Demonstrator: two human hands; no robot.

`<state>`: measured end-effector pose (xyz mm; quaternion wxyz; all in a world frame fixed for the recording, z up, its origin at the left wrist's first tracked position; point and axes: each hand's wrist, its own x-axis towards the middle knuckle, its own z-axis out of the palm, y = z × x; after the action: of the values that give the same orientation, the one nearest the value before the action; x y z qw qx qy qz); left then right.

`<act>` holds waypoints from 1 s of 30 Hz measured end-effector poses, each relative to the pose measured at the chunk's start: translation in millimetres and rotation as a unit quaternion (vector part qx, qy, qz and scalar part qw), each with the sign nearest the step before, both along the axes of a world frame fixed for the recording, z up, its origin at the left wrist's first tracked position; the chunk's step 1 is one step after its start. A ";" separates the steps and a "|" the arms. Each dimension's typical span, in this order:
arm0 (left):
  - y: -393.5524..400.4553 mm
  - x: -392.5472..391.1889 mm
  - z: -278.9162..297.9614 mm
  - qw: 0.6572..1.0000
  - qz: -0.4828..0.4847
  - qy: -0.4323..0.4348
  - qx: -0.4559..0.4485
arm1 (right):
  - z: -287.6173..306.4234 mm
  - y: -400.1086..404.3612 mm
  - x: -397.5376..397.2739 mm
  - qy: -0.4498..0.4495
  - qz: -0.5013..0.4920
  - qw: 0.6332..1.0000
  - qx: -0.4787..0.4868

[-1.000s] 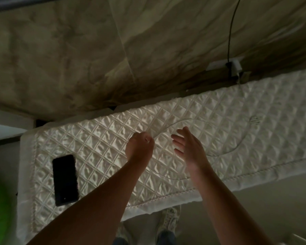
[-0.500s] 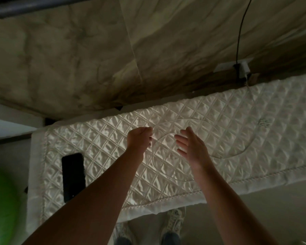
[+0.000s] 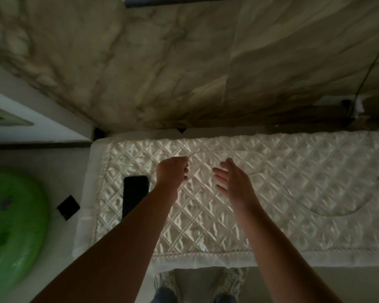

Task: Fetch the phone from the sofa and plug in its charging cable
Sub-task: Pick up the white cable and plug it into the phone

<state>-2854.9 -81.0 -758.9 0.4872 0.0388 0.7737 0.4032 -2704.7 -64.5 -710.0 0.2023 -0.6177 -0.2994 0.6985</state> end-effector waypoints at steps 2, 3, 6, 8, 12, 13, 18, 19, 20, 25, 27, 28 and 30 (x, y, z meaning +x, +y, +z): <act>-10.4 -20.8 -0.9 1.000 0.017 -0.004 -0.003 | -2.7 -7.0 -22.9 -0.006 0.025 1.000 0.003; -15.7 -30.8 -1.2 1.000 0.026 -0.005 -0.003 | -4.4 -10.6 -34.3 -0.007 0.036 0.999 0.002; -33.8 -58.7 -1.3 0.999 0.051 0.000 0.001 | -10.9 -20.9 -65.3 0.001 0.046 0.999 -0.010; -46.9 -75.4 0.2 0.997 0.075 0.006 0.006 | -15.2 -27.5 -83.6 -0.003 0.060 0.998 -0.021; -69.3 -107.4 2.2 0.993 0.115 -0.005 0.006 | -22.1 -37.5 -114.8 -0.006 0.080 0.996 -0.038; -73.6 -113.9 1.7 0.993 0.114 -0.008 0.006 | -23.2 -39.1 -122.5 -0.004 0.081 0.996 -0.045; -87.8 -129.6 -4.7 0.998 0.056 0.020 0.012 | -27.1 -46.7 -159.0 0.005 0.092 0.992 -0.084; -89.8 -130.6 -5.5 0.999 0.042 0.024 0.016 | -29.1 -48.1 -165.0 0.001 0.096 0.992 -0.079; -91.6 -131.7 -6.2 0.999 0.032 0.027 0.021 | -31.6 -49.2 -170.8 -0.003 0.099 0.992 -0.073; -97.1 -138.1 -9.5 0.999 0.002 0.036 0.039 | -51.3 -47.5 -191.7 -0.029 0.087 0.994 -0.061; -97.9 -140.6 -10.4 0.998 -0.016 0.047 0.043 | -58.2 -45.7 -194.6 -0.030 0.108 0.993 -0.038; -98.4 -141.4 -10.6 0.997 -0.030 0.058 0.046 | -60.1 -44.8 -195.6 -0.035 0.124 0.991 -0.026; -99.6 -142.4 -11.7 0.992 -0.069 0.094 0.049 | -63.6 -43.1 -198.2 -0.067 0.151 0.986 -0.007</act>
<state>-2997.3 -180.6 -770.6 0.4367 0.1533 0.7909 0.4004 -2902.9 -107.6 -773.5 0.0691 -0.6123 -0.3973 0.6801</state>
